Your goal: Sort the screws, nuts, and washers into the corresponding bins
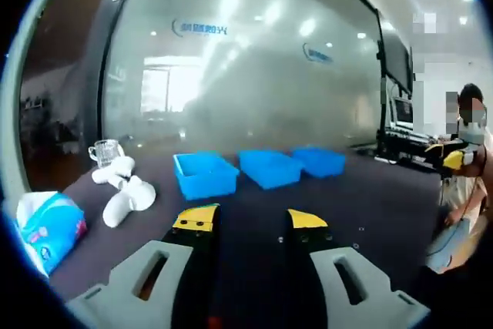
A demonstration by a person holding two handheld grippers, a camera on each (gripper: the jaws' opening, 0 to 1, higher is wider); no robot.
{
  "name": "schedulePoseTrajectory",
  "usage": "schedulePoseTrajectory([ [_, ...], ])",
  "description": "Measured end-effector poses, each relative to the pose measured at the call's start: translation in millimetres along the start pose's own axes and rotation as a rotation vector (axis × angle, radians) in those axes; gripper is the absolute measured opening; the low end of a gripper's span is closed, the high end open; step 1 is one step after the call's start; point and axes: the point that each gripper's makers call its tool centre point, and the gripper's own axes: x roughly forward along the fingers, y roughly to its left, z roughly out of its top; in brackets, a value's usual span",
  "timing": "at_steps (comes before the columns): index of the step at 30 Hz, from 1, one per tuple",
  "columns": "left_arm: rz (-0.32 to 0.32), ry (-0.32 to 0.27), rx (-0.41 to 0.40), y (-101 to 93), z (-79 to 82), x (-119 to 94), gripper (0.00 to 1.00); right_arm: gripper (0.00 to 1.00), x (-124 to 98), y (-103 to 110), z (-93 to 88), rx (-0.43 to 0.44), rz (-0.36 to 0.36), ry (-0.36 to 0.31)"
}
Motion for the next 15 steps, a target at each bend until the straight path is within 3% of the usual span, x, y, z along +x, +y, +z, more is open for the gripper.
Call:
schedulePoseTrajectory([
  [4, -0.04, 0.057, -0.016, -7.7, -22.7, -14.8, 0.29, 0.41, 4.5, 5.0, -1.0, -0.006, 0.016, 0.007],
  [7, -0.035, 0.05, -0.018, -6.4, -31.8, -28.4, 0.29, 0.41, 6.2, 8.2, -2.4, -0.012, 0.025, 0.014],
  [15, 0.008, 0.027, -0.037, 7.9, -34.2, -55.5, 0.29, 0.41, 9.6, 17.7, -11.7, -0.043, 0.056, 0.067],
])
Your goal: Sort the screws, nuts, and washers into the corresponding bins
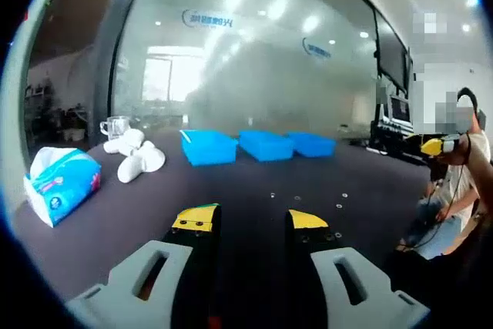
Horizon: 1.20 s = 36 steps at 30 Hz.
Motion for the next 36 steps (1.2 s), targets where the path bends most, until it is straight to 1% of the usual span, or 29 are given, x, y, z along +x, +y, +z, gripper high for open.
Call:
schedulePoseTrajectory([
  [6, -0.004, -0.02, -0.006, -3.7, 2.3, -13.4, 0.29, 0.42, 4.0, 5.2, -0.8, -0.012, 0.026, 0.018],
  [11, -0.024, -0.018, -0.012, -9.9, 0.1, -18.0, 0.29, 0.42, 7.9, 11.1, -0.8, -0.025, 0.075, 0.043],
  [19, -0.022, -0.027, -0.011, -9.8, 2.4, -26.8, 0.29, 0.42, 13.9, 23.6, 1.8, -0.082, 0.132, 0.079],
  [23, -0.02, -0.02, 0.004, -11.7, 2.1, -31.5, 0.29, 0.42, 16.3, 27.6, 2.6, -0.1, 0.153, 0.09],
  [26, -0.022, -0.016, 0.016, -13.9, 1.7, -34.2, 0.29, 0.42, 17.8, 30.5, 1.8, -0.11, 0.159, 0.101],
  [28, -0.025, -0.013, 0.025, -14.9, 1.1, -35.7, 0.29, 0.42, 18.8, 31.5, -1.0, -0.111, 0.157, 0.121],
  [32, -0.018, -0.011, 0.019, -13.5, -1.1, -37.8, 0.29, 0.42, 19.7, 30.1, -7.4, -0.108, 0.118, 0.157],
  [36, -0.018, -0.011, 0.013, -13.7, -1.8, -39.1, 0.29, 0.42, 18.4, 37.7, -8.2, -0.082, 0.118, 0.146],
])
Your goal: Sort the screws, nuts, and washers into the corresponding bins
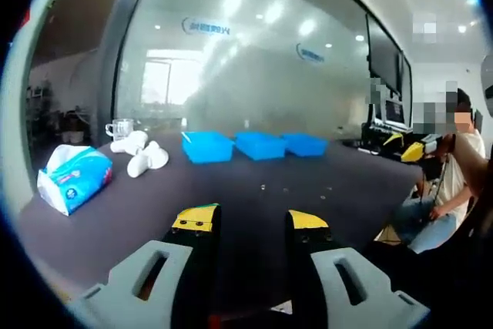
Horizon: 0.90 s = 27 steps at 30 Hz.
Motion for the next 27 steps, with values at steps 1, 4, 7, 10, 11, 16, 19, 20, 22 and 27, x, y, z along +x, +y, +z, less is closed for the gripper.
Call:
schedulePoseTrajectory([
  [1, -0.001, 0.002, 0.003, -0.2, -0.4, -0.1, 0.29, 0.42, 0.2, 1.7, -1.0, -0.001, 0.0, 0.001],
  [4, -0.004, 0.007, 0.008, -0.6, -0.7, 0.0, 0.29, 0.42, -0.5, 4.5, -3.0, 0.003, -0.002, 0.007],
  [7, -0.005, 0.009, 0.01, -1.6, -0.6, -0.7, 0.29, 0.41, -2.5, 7.1, -4.1, 0.013, -0.018, 0.014],
  [10, -0.01, 0.014, 0.011, -3.7, -1.6, -1.3, 0.29, 0.4, -4.7, 9.9, -4.8, 0.027, -0.042, 0.018],
  [11, -0.012, 0.016, 0.015, -4.7, -1.8, -1.5, 0.29, 0.4, -5.2, 11.7, -5.2, 0.027, -0.043, 0.018],
  [16, -0.022, 0.018, 0.023, -8.1, -0.1, -1.8, 0.29, 0.4, -6.2, 18.5, -6.2, 0.008, -0.015, 0.02],
  [19, -0.028, 0.024, 0.031, -9.6, -0.5, -1.7, 0.29, 0.4, -6.4, 22.0, -5.7, -0.009, 0.015, 0.019],
  [20, -0.029, 0.025, 0.031, -9.9, -0.5, -1.7, 0.29, 0.4, -6.3, 23.2, -5.2, -0.019, 0.029, 0.019],
  [22, -0.033, 0.026, 0.032, -11.3, -0.5, -2.1, 0.29, 0.41, -5.3, 22.3, -5.4, -0.029, 0.052, 0.027],
  [27, -0.037, 0.025, 0.025, -13.6, -1.9, -3.7, 0.29, 0.41, 1.8, 14.9, -2.8, -0.035, 0.085, 0.026],
])
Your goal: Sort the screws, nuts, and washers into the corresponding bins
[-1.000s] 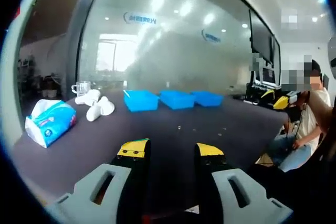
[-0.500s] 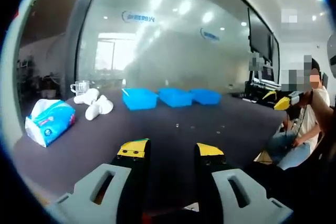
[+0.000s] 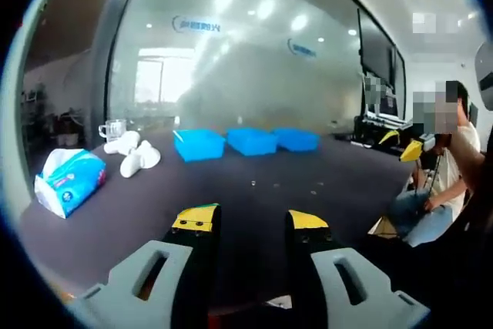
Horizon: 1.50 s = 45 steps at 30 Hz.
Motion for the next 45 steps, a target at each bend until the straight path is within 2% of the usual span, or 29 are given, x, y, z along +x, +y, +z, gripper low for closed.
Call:
schedulePoseTrajectory([
  [5, 0.0, 0.004, -0.001, 0.5, -1.1, -2.5, 0.29, 0.41, 5.9, -14.3, 0.5, -0.009, 0.005, 0.008],
  [11, 0.003, 0.002, -0.002, 3.4, -1.0, -4.2, 0.29, 0.41, 15.5, -31.1, 8.5, -0.056, 0.079, -0.015],
  [20, 0.007, 0.005, -0.007, 4.0, -3.0, -3.2, 0.29, 0.42, 38.5, -77.5, 17.9, -0.09, 0.115, -0.032],
  [23, 0.001, 0.002, -0.006, 2.8, -2.0, -3.0, 0.29, 0.42, 45.5, -87.3, 17.2, -0.093, 0.131, -0.023],
  [26, 0.003, 0.001, -0.008, 4.4, -1.9, -3.1, 0.29, 0.42, 49.7, -94.5, 15.7, -0.096, 0.167, -0.015],
  [31, 0.013, 0.0, -0.012, 8.5, -2.5, -4.0, 0.29, 0.42, 58.5, -106.4, 14.5, -0.112, 0.181, 0.011],
  [37, 0.006, -0.003, -0.012, 5.6, -1.7, -4.5, 0.29, 0.42, 68.3, -119.5, 18.4, -0.084, 0.2, -0.005],
  [40, 0.006, 0.002, -0.012, 5.6, -2.9, -4.7, 0.29, 0.42, 70.7, -124.5, 20.2, -0.08, 0.245, -0.014],
  [42, 0.012, 0.004, -0.013, 7.3, -3.3, -4.7, 0.29, 0.42, 70.7, -119.6, 22.2, -0.075, 0.297, -0.024],
  [45, 0.016, 0.003, -0.017, 8.8, -2.4, -4.9, 0.29, 0.42, 71.1, -121.9, 25.5, -0.056, 0.324, -0.031],
])
